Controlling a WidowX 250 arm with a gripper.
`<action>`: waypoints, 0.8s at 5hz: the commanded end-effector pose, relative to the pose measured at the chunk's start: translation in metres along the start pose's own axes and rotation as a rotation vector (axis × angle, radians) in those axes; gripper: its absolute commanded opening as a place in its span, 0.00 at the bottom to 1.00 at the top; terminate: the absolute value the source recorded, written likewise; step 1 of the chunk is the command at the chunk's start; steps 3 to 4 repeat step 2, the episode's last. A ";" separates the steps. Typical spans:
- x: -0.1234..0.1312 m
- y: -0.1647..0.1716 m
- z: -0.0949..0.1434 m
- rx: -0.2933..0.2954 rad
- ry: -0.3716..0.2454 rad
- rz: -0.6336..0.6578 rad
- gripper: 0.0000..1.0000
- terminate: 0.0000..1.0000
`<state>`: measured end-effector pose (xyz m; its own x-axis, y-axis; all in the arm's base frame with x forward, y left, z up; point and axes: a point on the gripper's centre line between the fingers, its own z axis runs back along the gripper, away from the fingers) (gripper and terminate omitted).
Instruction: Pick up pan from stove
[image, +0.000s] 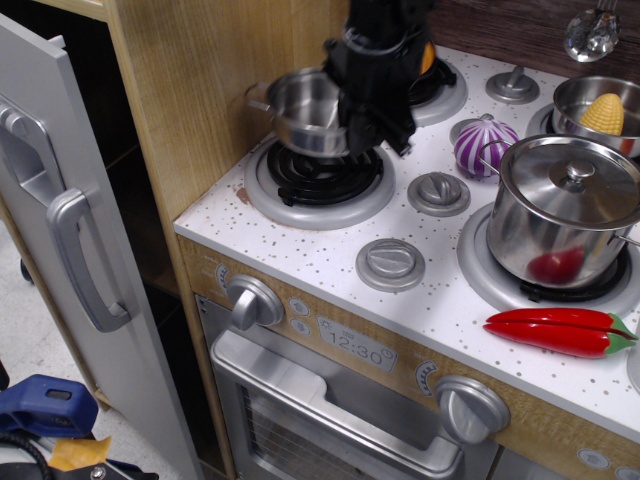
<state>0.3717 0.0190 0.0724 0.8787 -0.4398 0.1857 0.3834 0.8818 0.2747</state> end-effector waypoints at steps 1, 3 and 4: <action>0.014 0.014 0.035 0.064 -0.097 0.023 0.00 0.00; 0.011 0.020 0.032 0.030 -0.105 0.032 0.00 1.00; 0.011 0.020 0.032 0.030 -0.105 0.032 0.00 1.00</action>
